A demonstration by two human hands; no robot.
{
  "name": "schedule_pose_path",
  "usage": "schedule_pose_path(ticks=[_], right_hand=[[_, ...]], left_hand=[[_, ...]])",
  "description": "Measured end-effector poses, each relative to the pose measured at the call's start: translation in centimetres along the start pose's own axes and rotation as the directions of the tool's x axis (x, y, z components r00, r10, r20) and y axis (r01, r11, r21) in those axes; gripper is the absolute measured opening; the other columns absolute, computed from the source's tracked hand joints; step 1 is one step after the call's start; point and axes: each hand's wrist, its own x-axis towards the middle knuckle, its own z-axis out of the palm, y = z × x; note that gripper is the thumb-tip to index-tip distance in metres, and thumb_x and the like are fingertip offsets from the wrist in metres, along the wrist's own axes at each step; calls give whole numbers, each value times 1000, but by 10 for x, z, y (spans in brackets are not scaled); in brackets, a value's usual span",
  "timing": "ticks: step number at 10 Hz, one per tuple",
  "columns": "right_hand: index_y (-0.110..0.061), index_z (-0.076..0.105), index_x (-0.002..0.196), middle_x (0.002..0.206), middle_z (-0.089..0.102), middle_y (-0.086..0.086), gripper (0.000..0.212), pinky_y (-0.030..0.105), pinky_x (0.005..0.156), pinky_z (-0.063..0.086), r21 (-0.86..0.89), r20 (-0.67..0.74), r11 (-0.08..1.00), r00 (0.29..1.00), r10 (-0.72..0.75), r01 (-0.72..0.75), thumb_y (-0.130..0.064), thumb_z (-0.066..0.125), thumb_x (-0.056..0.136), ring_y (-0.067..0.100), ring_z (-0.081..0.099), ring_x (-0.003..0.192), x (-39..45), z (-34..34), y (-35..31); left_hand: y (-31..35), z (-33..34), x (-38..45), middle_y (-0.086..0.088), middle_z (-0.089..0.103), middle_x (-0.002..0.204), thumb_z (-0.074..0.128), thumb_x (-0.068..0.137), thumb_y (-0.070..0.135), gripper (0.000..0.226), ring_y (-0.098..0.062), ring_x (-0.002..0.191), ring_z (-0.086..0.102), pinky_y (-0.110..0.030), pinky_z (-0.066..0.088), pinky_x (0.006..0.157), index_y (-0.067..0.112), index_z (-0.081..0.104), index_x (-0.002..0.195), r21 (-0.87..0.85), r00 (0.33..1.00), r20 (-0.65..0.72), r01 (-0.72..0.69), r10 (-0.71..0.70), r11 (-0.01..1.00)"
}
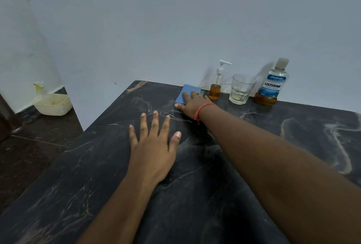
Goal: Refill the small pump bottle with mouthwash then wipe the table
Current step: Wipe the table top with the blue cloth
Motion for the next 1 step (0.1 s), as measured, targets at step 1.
schedule_pose_path(ticks=[1], right_hand=[[-26,3,157,165,-5,6,81,54,121,5,-32,-95,999,994,-45,42,-72,19,92,31,-2,152,-16,4,2]], left_hand=[[2,0,0,2,-12,169,-16,90,69,79,-24,151,-28,-58,-13,121,35,0,160,29,1000,-6,-7,7,1000]])
